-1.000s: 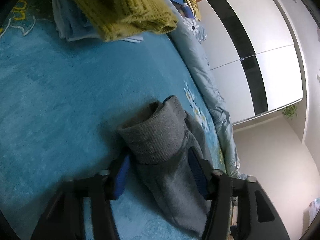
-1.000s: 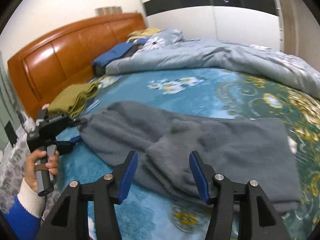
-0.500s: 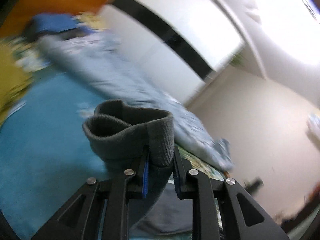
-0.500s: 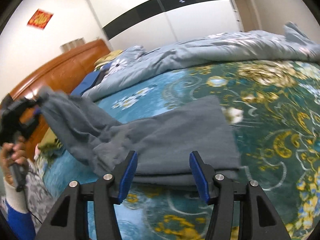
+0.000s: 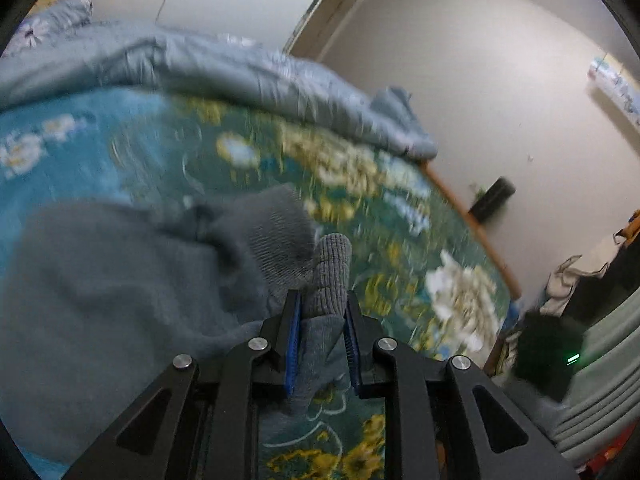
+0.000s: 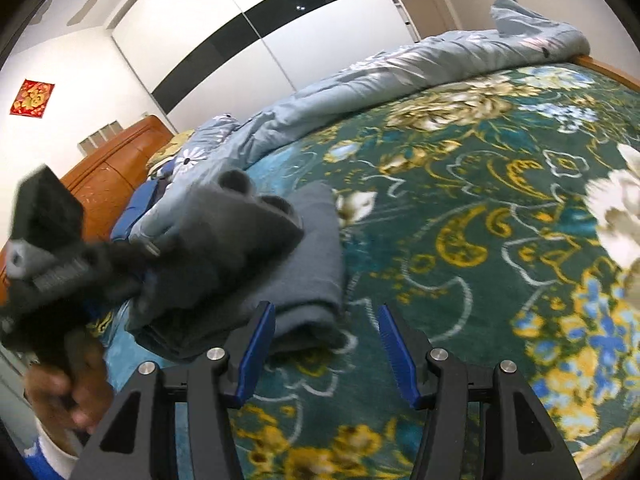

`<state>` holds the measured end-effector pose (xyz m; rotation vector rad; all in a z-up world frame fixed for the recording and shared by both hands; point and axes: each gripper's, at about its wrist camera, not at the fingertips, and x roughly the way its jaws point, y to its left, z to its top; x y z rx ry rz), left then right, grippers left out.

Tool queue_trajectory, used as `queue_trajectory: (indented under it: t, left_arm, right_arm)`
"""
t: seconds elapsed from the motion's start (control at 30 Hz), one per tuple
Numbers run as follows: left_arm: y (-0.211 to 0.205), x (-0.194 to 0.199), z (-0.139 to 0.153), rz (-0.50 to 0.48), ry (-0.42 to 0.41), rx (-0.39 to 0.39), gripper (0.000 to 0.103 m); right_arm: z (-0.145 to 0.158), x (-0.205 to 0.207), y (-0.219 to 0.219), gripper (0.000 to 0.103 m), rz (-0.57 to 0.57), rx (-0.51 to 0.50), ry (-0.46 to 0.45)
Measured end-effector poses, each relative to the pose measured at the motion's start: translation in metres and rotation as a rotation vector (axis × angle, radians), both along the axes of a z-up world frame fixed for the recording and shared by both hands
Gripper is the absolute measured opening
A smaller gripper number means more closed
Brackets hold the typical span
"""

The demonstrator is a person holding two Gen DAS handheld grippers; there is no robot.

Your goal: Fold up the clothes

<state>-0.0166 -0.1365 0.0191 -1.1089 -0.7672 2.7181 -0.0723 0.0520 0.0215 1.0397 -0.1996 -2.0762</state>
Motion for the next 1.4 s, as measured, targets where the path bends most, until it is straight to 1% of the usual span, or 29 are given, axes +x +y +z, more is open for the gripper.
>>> queue_trajectory:
  t: [0.07,0.17,0.27,0.33,0.47,0.53,0.57,0.67,0.73,0.8,0.87,0.97,1.03,1.1,1.13,1.17,1.2,1.23,1.27,1.4]
  left_arm:
    - [0.008,-0.005,-0.014,-0.012,-0.030,-0.005,0.021]
    - [0.016,-0.005,-0.021,-0.032,-0.051,-0.028,0.021]
    - [0.020,-0.002,-0.019,-0.064,-0.043,-0.057,0.032]
    - [0.019,0.007,-0.013,-0.079,-0.029,-0.055,0.043]
    - [0.012,0.034,0.002,-0.090,0.018,-0.022,0.044]
    - [-0.006,0.058,0.012,-0.032,0.071,-0.013,0.054]
    - [-0.015,0.067,0.014,0.016,0.075,-0.030,0.055]
    - [-0.054,0.092,0.017,0.220,0.056,-0.097,0.057]
    - [-0.081,0.102,0.009,0.319,0.017,-0.100,0.058]
    - [-0.099,0.108,-0.001,0.368,-0.031,-0.066,0.058]
    - [-0.113,0.114,-0.015,0.392,-0.055,-0.011,0.058]
    - [-0.120,0.116,-0.030,0.397,-0.083,0.026,0.058]
    - [-0.121,0.117,-0.035,0.398,-0.086,0.038,0.058]
    - [-0.122,0.117,-0.039,0.402,-0.087,0.043,0.060]
    - [-0.122,0.117,-0.041,0.404,-0.087,0.045,0.062]
    - [-0.123,0.117,-0.042,0.406,-0.088,0.049,0.063]
    - [-0.124,0.119,-0.043,0.409,-0.088,0.055,0.063]
    - [-0.125,0.120,-0.044,0.411,-0.088,0.061,0.064]
    - [-0.126,0.121,-0.045,0.414,-0.088,0.066,0.064]
    - [-0.126,0.123,-0.047,0.415,-0.088,0.071,0.064]
  right_arm:
    - [-0.001,-0.001,0.004,0.058,-0.004,-0.004,-0.001]
    - [0.001,-0.002,0.006,0.058,-0.007,-0.023,-0.001]
    - [0.005,-0.003,0.002,0.058,-0.003,-0.049,0.000]
    - [0.010,-0.003,-0.003,0.058,0.005,-0.068,0.002]
    - [0.019,0.000,-0.012,0.059,0.047,-0.108,0.005]
    - [0.019,0.003,-0.018,0.060,0.074,-0.115,0.001]
    - [0.018,0.004,-0.022,0.062,0.087,-0.109,-0.001]
    - [0.009,0.004,-0.037,0.062,0.104,-0.081,-0.027]
    - [0.004,0.003,-0.045,0.062,0.112,-0.074,-0.044]
    - [-0.003,0.000,-0.054,0.062,0.109,-0.053,-0.058]
    - [-0.009,-0.004,-0.061,0.063,0.100,-0.039,-0.083]
    - [-0.009,-0.006,-0.066,0.064,0.090,-0.071,-0.111]
    - [-0.006,-0.005,-0.068,0.064,0.092,-0.088,-0.113]
    - [-0.001,-0.004,-0.073,0.061,0.098,-0.083,-0.100]
    - [0.001,-0.003,-0.075,0.055,0.099,-0.074,-0.093]
    - [0.002,-0.002,-0.077,0.043,0.097,-0.061,-0.084]
    - [0.004,-0.002,-0.079,0.037,0.095,-0.045,-0.076]
    - [0.006,-0.003,-0.081,0.029,0.094,-0.033,-0.068]
    - [0.007,-0.003,-0.082,0.025,0.099,-0.033,-0.067]
    - [0.018,-0.005,-0.083,0.020,0.127,-0.031,-0.042]
